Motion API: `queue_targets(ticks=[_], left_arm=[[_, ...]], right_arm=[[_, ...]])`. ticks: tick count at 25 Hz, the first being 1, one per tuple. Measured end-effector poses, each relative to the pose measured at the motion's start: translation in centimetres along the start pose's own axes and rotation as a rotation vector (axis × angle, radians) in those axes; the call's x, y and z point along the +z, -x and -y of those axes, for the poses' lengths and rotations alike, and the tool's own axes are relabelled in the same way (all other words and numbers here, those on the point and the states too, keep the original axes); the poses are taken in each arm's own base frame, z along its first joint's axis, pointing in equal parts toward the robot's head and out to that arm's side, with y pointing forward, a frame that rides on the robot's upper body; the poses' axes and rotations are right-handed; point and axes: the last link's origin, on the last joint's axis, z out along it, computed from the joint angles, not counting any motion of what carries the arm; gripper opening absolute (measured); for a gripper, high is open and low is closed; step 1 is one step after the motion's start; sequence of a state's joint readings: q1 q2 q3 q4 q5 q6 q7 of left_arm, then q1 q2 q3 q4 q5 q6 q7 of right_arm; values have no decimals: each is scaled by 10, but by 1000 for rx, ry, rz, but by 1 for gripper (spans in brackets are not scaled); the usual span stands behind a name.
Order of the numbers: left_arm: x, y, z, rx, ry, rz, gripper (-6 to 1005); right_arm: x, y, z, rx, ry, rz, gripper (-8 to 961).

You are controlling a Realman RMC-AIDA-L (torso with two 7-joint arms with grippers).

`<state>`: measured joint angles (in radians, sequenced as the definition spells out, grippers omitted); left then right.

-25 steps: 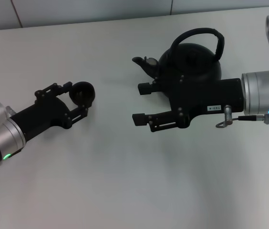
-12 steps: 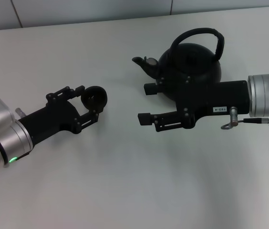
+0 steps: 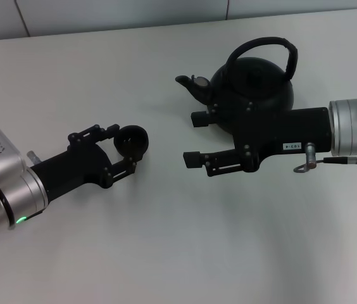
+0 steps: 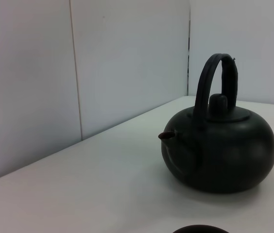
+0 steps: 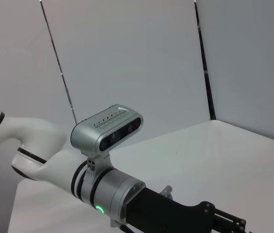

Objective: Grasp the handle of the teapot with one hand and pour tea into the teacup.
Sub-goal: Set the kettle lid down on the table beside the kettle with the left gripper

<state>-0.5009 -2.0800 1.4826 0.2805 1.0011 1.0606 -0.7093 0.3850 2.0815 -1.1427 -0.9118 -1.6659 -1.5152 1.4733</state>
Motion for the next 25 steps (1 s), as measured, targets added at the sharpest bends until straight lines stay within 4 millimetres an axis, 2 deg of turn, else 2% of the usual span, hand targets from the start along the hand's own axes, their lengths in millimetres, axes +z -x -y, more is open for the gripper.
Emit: queue_targets(ticks=[8,25], left_arm=[[-2,6,-2,-5,-4,22,668],[-1,6,-2,-15,-1,27,667]], right_arm=[[0,0,0,-9,1,0,825],[0,0,0,-19,1,-3,825]])
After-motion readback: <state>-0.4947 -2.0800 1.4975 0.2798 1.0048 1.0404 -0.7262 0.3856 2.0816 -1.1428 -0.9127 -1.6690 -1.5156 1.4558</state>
